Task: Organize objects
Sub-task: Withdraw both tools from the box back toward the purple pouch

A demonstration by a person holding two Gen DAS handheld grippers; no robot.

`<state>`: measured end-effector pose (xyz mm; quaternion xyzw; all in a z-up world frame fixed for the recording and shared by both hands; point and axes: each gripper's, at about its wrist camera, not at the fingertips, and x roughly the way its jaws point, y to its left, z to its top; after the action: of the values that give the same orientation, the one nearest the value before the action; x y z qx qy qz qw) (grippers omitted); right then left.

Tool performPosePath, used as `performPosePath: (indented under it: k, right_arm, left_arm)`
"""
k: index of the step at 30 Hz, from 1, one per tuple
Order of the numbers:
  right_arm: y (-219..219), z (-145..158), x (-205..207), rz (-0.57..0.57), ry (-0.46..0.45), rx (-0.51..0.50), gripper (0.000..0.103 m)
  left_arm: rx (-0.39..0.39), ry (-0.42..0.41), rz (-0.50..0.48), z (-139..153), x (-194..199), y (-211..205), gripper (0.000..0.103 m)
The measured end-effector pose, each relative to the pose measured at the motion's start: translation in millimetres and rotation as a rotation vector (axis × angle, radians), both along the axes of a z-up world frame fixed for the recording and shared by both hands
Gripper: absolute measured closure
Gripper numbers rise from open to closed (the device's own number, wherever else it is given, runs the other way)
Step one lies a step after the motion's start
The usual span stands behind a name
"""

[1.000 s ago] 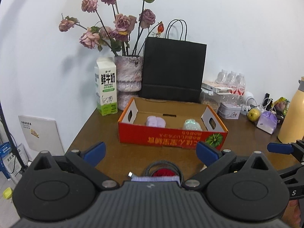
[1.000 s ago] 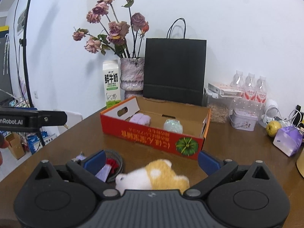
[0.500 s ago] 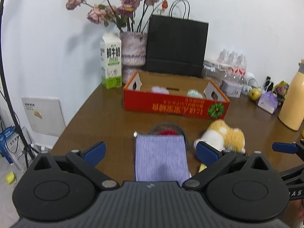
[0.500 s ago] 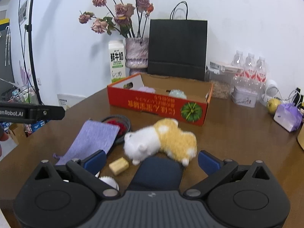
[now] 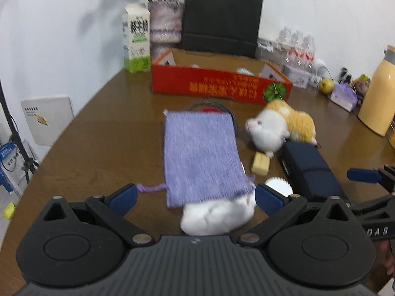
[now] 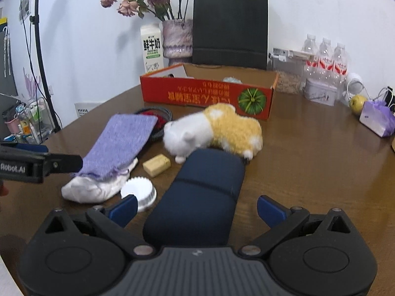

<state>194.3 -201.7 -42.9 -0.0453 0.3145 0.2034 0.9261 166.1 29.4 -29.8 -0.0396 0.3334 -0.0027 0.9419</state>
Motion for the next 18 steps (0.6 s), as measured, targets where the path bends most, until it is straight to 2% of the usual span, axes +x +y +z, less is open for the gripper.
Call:
performPosePath:
  k: [7,18]
  right_arm:
    - [0.7,-10.2,-1.2,0.002,0.017,-0.006,0.0]
    - [1.9,-17.5,4.4,-0.004,0.033,-0.011,0.0]
  left_arm:
    - [-0.013,0.055,-0.019,-18.8,0.0,-11.2,0.0]
    - [-0.013,0.031,-0.002,-17.1,1.8,-12.9,0.0]
